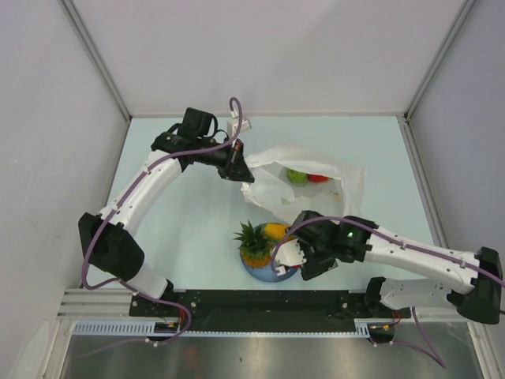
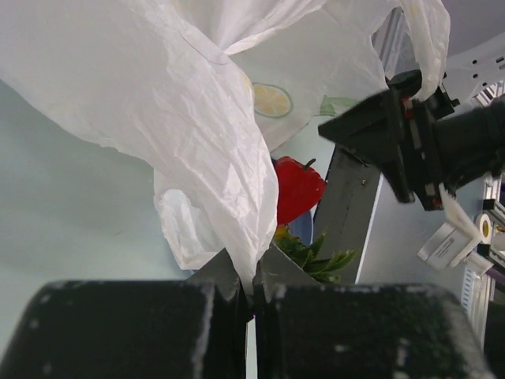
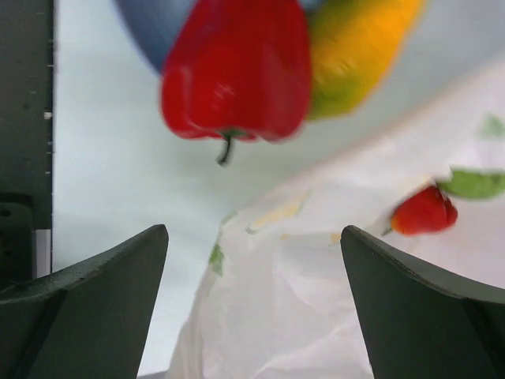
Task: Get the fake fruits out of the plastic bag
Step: Place the fake fruit on the plate, then take out the fake fruit from the plastic bag.
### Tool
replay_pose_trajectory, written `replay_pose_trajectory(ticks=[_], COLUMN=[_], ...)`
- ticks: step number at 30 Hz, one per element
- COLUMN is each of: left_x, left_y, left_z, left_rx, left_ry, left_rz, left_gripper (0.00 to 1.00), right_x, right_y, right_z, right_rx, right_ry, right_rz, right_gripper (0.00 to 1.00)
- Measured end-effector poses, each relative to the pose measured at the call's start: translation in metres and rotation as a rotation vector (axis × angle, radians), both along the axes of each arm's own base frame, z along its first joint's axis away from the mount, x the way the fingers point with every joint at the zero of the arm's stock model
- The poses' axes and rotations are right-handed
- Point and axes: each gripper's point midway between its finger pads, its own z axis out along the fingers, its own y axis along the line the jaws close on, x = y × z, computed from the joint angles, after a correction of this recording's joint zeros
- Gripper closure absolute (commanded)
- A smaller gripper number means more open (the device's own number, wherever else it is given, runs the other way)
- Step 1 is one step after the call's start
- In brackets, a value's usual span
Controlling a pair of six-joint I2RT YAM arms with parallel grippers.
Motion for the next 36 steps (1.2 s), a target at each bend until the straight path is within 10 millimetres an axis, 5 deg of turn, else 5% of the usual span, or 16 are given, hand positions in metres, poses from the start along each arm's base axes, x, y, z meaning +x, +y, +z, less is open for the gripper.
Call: replay_pose_trajectory(ticks=[8, 11, 15, 25, 31, 36], left_x=[-0.003, -0.002, -0.005, 0.005, 0.042, 0.033], left_y=[-0.009, -0.008, -0.007, -0.01, -0.025, -0.019], left_z=[0.005, 0.007, 0.01, 0.026, 0.059, 0.033], left_rx=[0.029, 0.04, 0.046, 0.034, -0.009, 0.028], left_ry=[0.003, 0.001, -0.001, -0.063, -0.207, -0.171], left_rz=[-0.06, -0.075, -0.089, -0.092, -0.082, -0.109], left_gripper=[1.0, 1.0, 1.0, 1.0, 1.0, 1.0], right_x=[0.043, 0.067, 0.109, 0.226, 0.288, 0.291], right_y=[-0.015, -0.018, -0.032, -0.078, -0.058, -0.052], right_z=[0.054, 0.059, 0.043, -0.017, -0.002, 0.004], right_rx=[0.253, 0.322, 0.362, 0.494, 0.646, 0.706], right_ry=[-0.074, -0.073, -0.028, -0.007, -0.081, -0.05], right_rz=[-0.192, -0.295, -0.493, -0.986, -1.04, -1.075], right_gripper=[0.23, 0.29, 0.39, 0.36, 0.37, 0.37])
